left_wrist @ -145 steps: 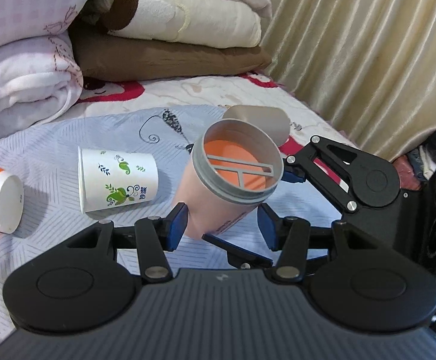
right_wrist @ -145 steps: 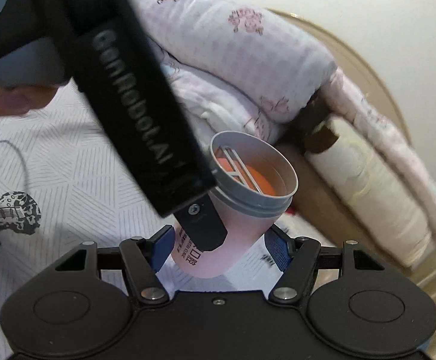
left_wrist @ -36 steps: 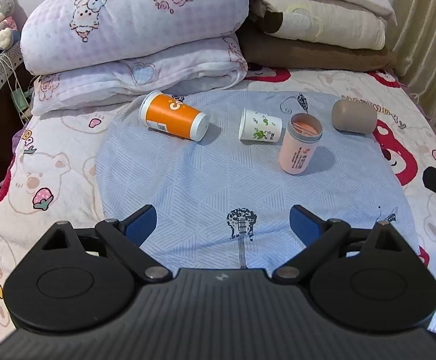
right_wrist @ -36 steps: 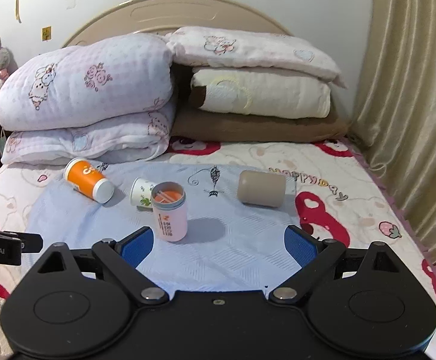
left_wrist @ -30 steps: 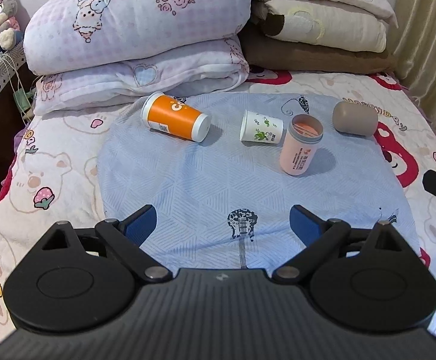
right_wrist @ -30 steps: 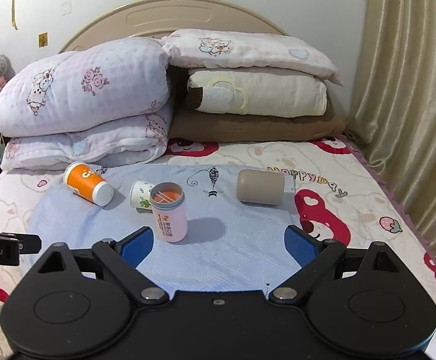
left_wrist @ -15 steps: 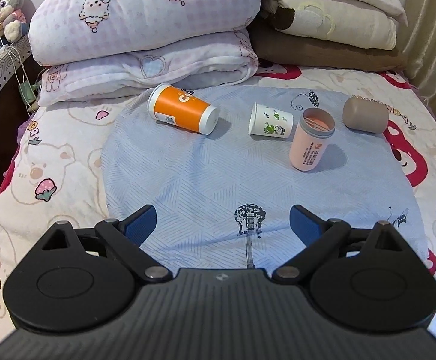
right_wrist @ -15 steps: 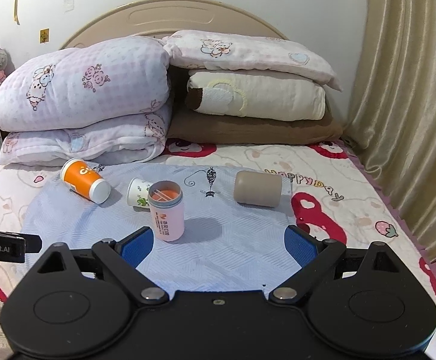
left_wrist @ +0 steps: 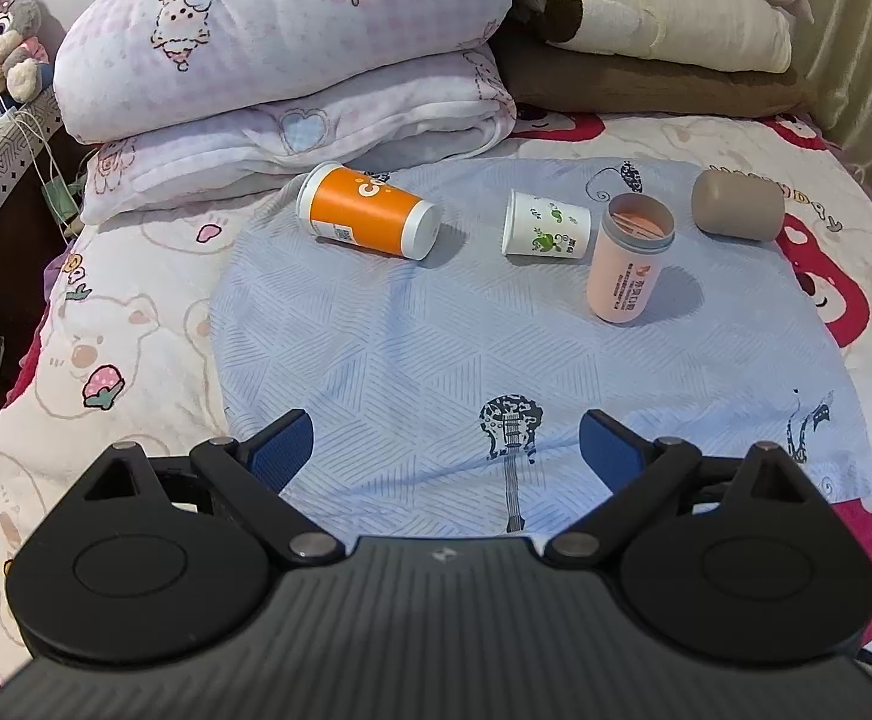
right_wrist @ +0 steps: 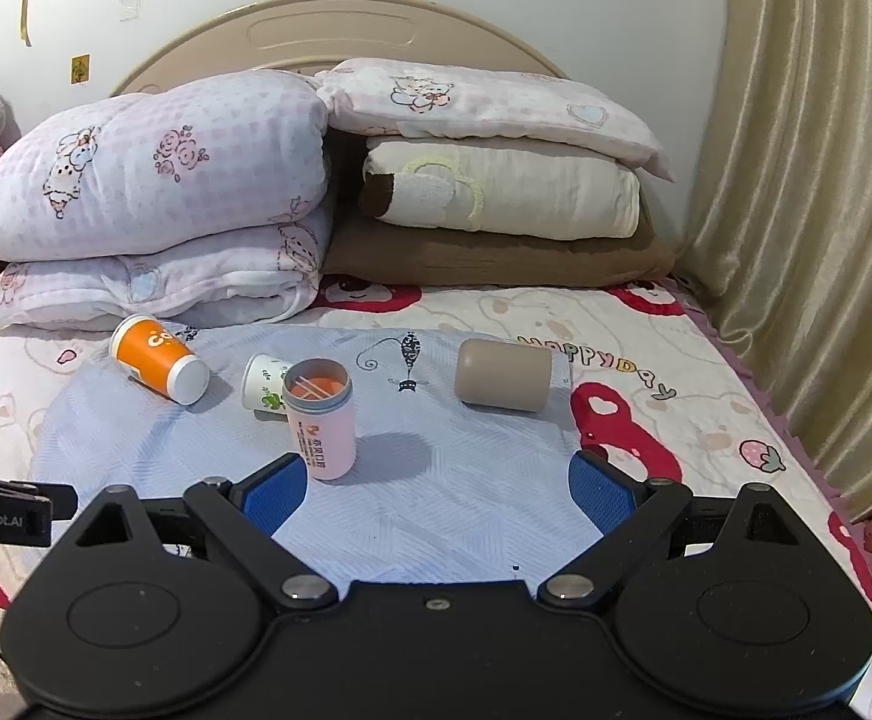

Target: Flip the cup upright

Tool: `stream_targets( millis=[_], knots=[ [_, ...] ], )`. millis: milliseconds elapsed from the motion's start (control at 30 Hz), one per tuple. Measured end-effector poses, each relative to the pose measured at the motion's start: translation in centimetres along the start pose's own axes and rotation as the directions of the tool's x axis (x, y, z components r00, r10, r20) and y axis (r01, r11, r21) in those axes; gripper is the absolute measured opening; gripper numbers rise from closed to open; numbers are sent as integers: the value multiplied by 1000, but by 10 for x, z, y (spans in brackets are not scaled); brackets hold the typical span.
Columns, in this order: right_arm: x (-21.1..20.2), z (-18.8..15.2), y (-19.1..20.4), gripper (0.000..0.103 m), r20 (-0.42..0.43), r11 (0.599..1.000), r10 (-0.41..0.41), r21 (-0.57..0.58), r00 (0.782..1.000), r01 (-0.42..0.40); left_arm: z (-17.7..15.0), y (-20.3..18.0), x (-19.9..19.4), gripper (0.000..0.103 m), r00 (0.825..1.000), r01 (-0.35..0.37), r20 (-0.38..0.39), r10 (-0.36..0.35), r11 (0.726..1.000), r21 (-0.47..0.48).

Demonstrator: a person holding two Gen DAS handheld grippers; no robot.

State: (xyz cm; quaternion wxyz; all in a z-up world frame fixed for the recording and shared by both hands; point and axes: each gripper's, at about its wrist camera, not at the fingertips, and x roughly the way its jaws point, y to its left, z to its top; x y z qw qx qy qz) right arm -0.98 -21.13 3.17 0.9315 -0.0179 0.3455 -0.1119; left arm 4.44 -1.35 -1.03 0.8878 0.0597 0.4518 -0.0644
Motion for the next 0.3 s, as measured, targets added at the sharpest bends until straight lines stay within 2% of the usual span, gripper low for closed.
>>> stream_targets(
  millis=[300],
  knots=[
    [0, -1, -2, 96, -5, 1000, 5, -1, 1000, -5, 1, 2, -5, 97, 1000, 1, 1, -1, 1000, -3]
  ],
)
